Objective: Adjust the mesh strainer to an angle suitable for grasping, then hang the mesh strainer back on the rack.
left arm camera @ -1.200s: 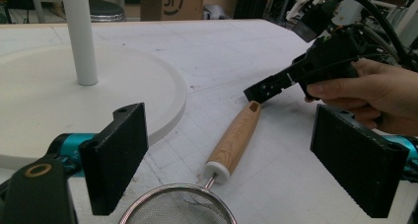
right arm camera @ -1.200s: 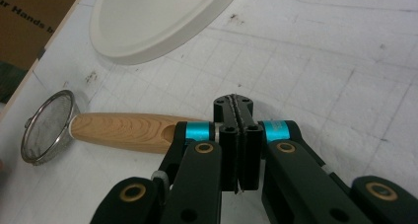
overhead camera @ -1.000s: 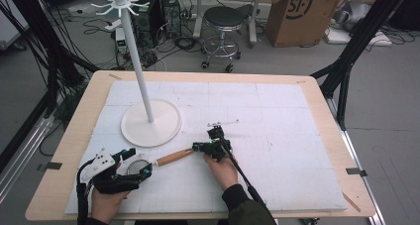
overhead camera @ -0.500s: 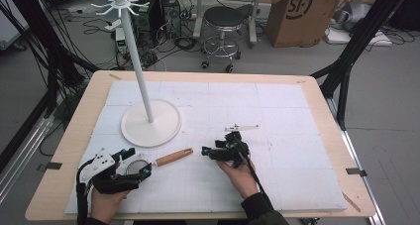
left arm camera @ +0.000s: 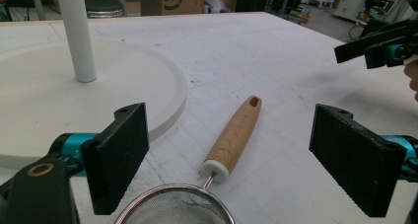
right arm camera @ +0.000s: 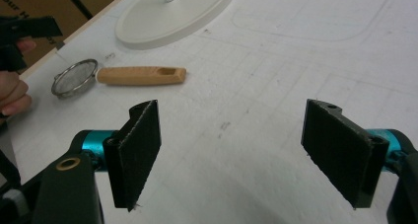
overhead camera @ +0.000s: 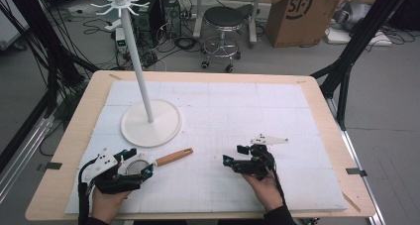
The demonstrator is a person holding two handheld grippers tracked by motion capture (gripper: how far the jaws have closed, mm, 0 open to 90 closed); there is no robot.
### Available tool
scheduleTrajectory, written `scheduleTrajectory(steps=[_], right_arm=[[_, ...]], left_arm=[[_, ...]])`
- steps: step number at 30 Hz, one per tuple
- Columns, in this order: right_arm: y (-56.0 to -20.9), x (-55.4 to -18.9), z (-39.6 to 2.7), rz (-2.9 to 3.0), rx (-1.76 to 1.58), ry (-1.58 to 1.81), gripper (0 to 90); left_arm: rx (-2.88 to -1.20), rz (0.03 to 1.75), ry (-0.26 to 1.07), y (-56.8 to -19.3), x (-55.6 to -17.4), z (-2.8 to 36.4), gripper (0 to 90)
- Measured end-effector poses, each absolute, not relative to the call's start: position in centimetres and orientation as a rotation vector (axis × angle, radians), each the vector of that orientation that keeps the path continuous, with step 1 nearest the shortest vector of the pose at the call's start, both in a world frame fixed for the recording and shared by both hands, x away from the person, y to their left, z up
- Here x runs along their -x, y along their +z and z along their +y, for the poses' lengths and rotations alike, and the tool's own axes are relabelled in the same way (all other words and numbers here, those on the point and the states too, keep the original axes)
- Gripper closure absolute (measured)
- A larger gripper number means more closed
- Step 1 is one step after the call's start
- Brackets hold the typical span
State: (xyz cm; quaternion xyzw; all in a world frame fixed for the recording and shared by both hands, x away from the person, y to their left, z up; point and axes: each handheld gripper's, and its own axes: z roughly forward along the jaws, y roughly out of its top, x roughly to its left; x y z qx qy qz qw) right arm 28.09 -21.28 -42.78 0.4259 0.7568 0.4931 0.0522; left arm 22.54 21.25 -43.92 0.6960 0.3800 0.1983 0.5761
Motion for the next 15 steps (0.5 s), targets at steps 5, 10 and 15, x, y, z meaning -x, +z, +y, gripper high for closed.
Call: scheduleTrajectory(steps=[5,10,15], right_arm=[[-42.6,-26.7,-22.8,2.277,-1.283,1.501,21.7],[-42.6,-26.6,-23.6,2.248,-1.294,1.502,21.1],[-42.8,-26.8,-23.9,2.239,-1.295,1.522,21.1]], left_arm=[[-1.642,0.882,0.440,-43.7,-22.7,21.1,15.8],[-1.739,0.830,0.352,-42.5,-23.8,20.0,13.3],[-1.900,0.779,0.259,-42.3,-26.0,18.6,15.2]])
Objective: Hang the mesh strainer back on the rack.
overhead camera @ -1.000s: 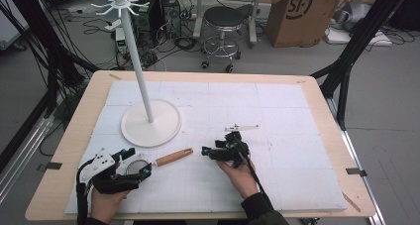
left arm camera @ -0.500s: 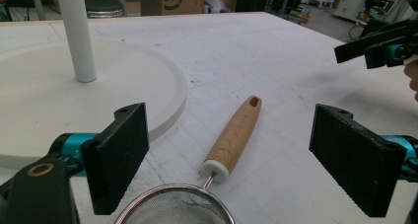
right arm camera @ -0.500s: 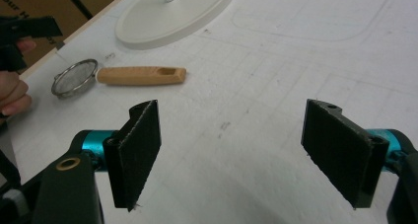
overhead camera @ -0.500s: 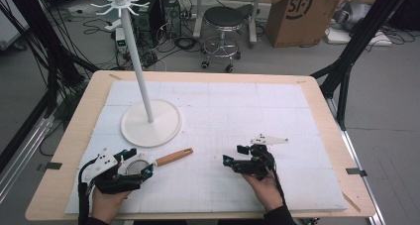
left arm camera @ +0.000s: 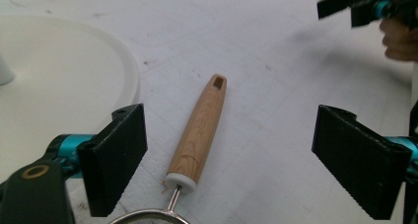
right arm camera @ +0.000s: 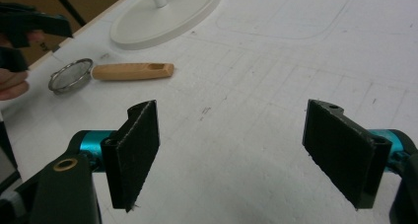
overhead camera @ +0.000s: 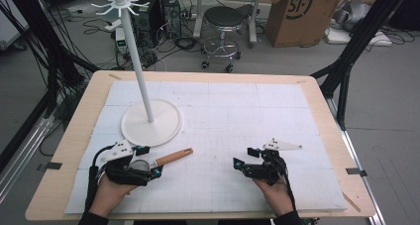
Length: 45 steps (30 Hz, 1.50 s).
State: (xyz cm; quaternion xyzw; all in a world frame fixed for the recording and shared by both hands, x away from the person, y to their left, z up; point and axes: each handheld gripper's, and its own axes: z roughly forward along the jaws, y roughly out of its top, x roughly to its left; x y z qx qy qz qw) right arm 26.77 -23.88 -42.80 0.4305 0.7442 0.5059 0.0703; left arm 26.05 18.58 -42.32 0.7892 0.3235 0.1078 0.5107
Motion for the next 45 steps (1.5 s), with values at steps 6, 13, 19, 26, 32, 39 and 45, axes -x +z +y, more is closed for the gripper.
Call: scheduleTrajectory(steps=[6,13,19,26,32,39,45], right_arm=[[-42.8,-26.8,-24.4,2.213,-1.309,1.527,21.0],[-43.0,-26.7,-24.5,2.202,-1.327,1.518,21.1],[-42.9,-26.6,-24.6,2.189,-1.336,1.523,21.7],[-42.8,-26.6,-24.7,2.176,-1.344,1.528,22.9],[-42.8,-26.5,-24.8,2.168,-1.339,1.536,22.8],[-42.8,-26.4,-24.8,2.167,-1.339,1.537,22.7],[-42.9,-26.4,-24.9,2.166,-1.339,1.534,22.5]], left_arm=[[-2.085,0.729,0.297,-42.4,-27.2,17.1,21.0],[-2.123,0.784,0.285,-42.7,-27.9,17.1,22.3],[-2.226,0.797,0.220,-42.9,-28.7,16.5,30.6],[-2.300,0.784,0.217,-43.5,-29.1,16.0,37.4],[-2.309,0.788,0.235,-43.4,-29.1,16.0,38.0],[-2.334,0.783,0.224,-43.7,-29.1,15.8,40.7],[-2.335,0.787,0.235,-43.7,-29.1,15.8,45.5]])
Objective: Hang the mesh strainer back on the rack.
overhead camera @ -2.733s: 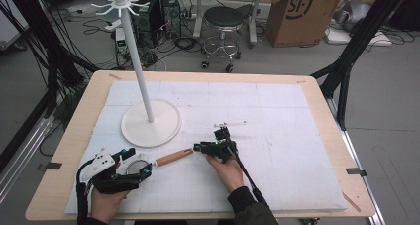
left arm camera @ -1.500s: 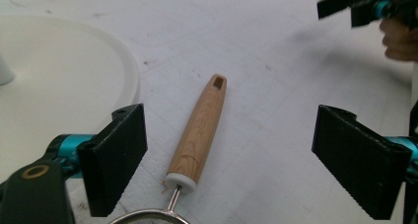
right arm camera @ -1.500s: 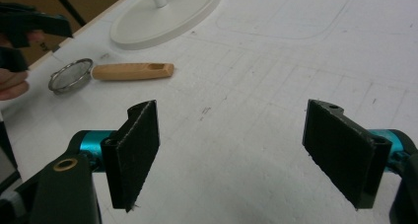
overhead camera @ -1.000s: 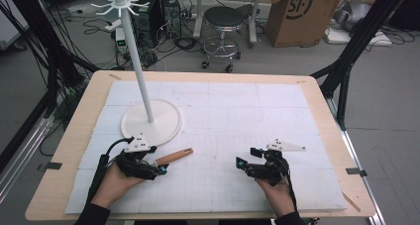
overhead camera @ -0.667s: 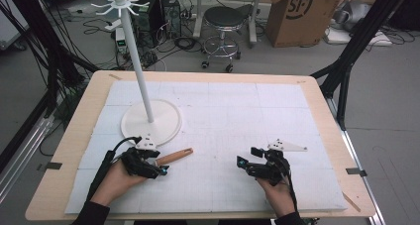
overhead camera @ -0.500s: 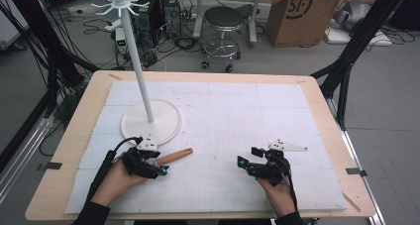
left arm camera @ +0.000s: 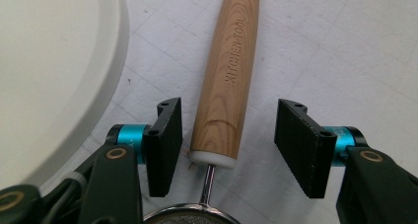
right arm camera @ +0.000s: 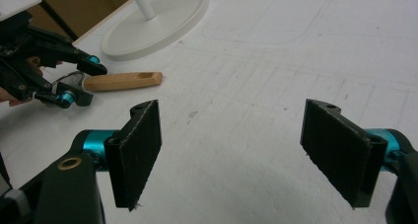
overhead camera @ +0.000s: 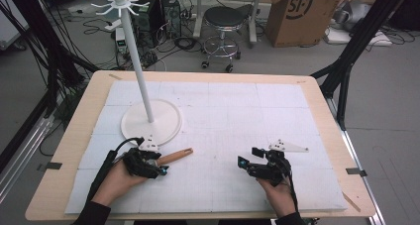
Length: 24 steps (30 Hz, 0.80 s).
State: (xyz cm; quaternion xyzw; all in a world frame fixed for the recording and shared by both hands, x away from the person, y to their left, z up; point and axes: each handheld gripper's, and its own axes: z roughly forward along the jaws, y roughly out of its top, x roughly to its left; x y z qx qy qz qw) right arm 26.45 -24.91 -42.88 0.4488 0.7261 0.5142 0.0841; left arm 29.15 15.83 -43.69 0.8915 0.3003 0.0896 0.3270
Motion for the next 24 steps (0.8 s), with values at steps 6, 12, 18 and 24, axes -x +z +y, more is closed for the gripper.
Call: scheduleTrajectory(steps=[6,12,18,24], right_arm=[[-43.00,-26.50,-24.73,2.185,-1.322,1.512,21.5],[-42.97,-26.28,-24.77,2.178,-1.308,1.493,20.8],[-42.76,-26.09,-24.84,2.160,-1.294,1.511,20.0],[-42.70,-26.05,-24.94,2.155,-1.290,1.516,20.0]], left_arm=[[-2.344,0.791,0.256,-43.73,-29.08,15.65,48.4],[-2.355,0.811,0.269,-43.68,-29.01,15.40,48.5],[-2.354,0.811,0.271,-43.69,-28.97,15.47,50.7],[-2.363,0.784,0.278,-43.63,-28.77,15.28,56.8]])
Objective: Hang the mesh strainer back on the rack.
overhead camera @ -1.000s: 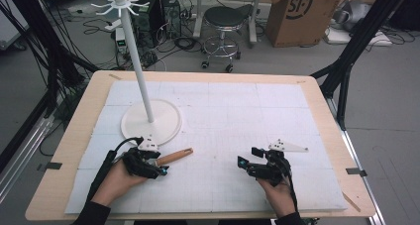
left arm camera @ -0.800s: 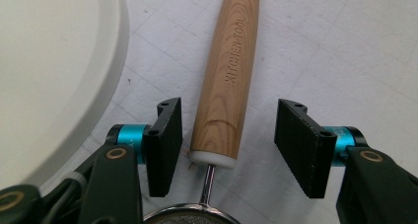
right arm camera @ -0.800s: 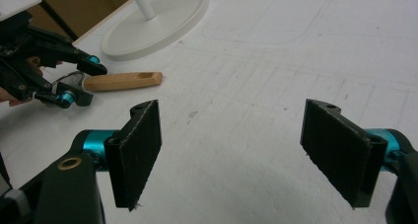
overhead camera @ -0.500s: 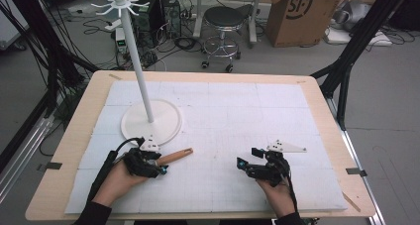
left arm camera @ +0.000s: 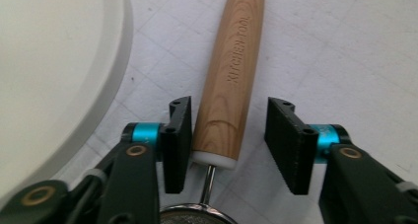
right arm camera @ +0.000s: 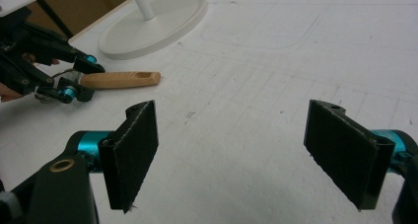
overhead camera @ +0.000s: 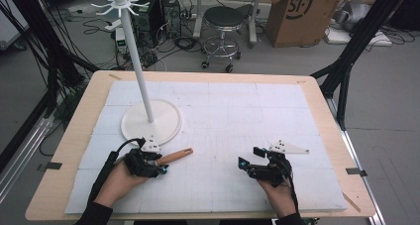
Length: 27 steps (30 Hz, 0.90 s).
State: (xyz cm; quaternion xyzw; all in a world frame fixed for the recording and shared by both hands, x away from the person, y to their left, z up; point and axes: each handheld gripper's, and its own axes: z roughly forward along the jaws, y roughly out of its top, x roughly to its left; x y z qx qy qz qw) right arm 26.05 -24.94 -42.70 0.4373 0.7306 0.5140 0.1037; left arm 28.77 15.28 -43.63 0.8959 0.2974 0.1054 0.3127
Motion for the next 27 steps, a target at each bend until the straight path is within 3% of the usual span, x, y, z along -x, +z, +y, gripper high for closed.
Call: scheduleTrajectory(steps=[4,16,27], right_arm=[[-42.7,-26.1,-25.0,2.158,-1.283,1.514,20.0],[-42.6,-25.9,-25.1,2.142,-1.286,1.528,20.0],[-42.4,-25.8,-25.3,2.128,-1.280,1.544,20.3]], left_arm=[[-2.371,0.761,0.266,-43.6,-28.7,15.2,65.0],[-2.520,0.730,0.301,-42.8,-28.9,13.5,67.4],[-2.484,0.770,0.255,-43.0,-29.2,13.9,68.3]])
